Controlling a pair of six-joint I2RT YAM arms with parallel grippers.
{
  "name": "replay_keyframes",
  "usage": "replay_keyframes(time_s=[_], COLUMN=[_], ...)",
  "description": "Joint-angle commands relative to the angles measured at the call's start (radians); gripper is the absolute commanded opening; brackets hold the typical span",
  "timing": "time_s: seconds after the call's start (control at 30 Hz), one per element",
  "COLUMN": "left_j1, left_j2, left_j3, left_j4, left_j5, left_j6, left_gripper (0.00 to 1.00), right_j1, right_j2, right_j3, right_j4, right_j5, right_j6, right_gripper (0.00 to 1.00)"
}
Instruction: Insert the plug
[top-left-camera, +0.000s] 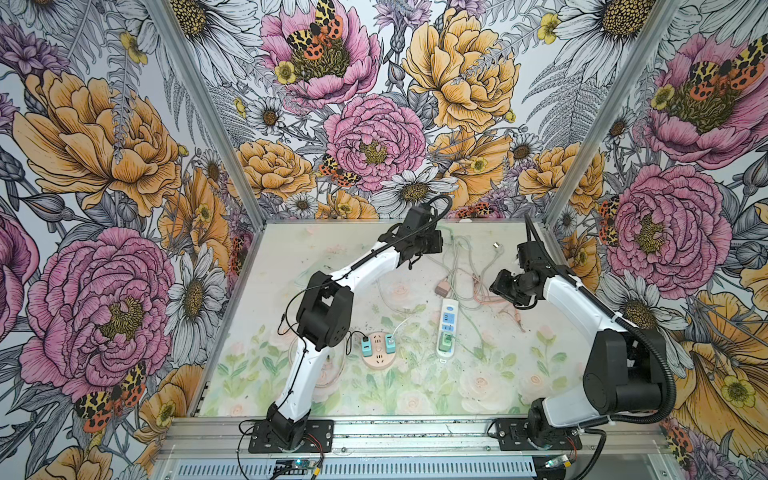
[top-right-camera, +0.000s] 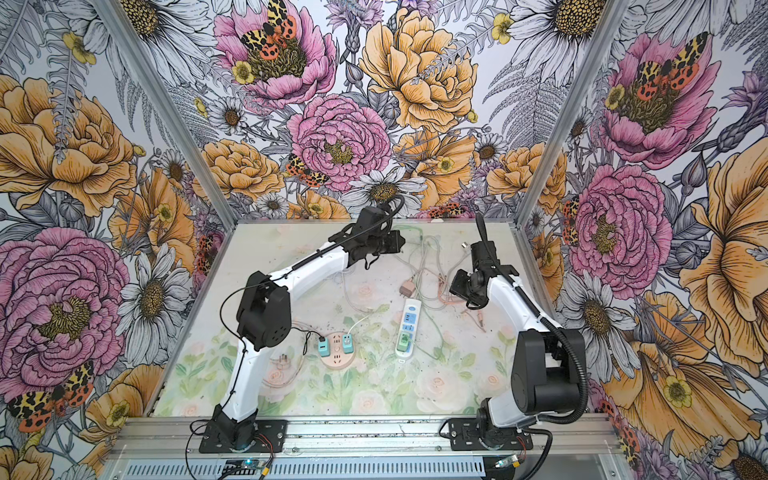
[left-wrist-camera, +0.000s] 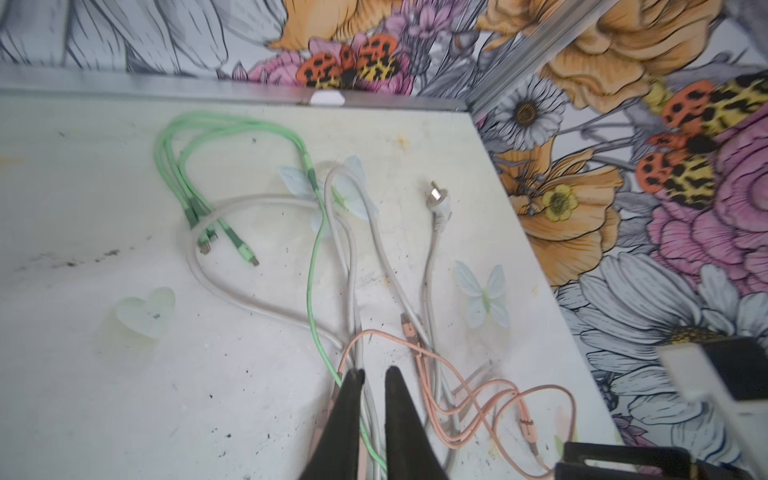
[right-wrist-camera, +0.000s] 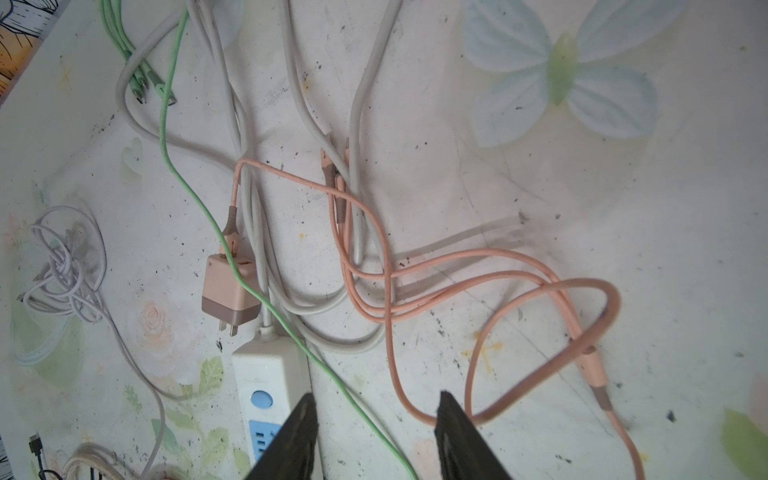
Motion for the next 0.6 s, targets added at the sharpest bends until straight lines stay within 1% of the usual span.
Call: replay_keyframes(time_s=[0.0,0.2,0.23,0.3,0.37,0.43,0.53,0.57], left_j1=[0.083,0.174,0.186,0.193,0.173,0.142,0.096,0.08], left_j2=[-0.092,-0.172,-0.174,-0.145,-0.099,-0.058,-0.007,0.01], left_j3=[-0.11,-0.248,-0.25,-0.202,-0.128,-0.08,-0.05,-0.037], left_j4=[0.153,0.262,0.268,0.219,0.12,0.061,0.054,0.053], left_j5=[0.071,0.116,0.141,0.211,0.236,0.232,0.218,0.208], left_j6=[-0.047,-0.114,-0.12,-0.091,-0.033,0.013,0.034,0.029], left_gripper=[0.14,0.14,0.15,0.2,0.28,0.33,0.37,0.43], right_j1=[0.009,0.017,0.017,0.02,0.024,0.031,0.042,0.047], right_j2=[-0.023,-0.034,-0.036,-0.037,-0.035,-0.031,-0.026,-0.024], right_j3=[0.0,-0.001,-0.003,-0.005,-0.005,-0.005,0.0,0.002], right_j4=[0.021,0.019,0.019,0.019,0.019,0.019,0.02,0.021], right_j5=[0.013,0.016,0.015,0.016,0.015,0.018,0.021,0.021], right_j6=[0.002,0.005,0.005,0.008,0.011,0.014,0.015,0.015], right_gripper=[0.48,0.47,0.47,0.47,0.47,0.47,0.47,0.47])
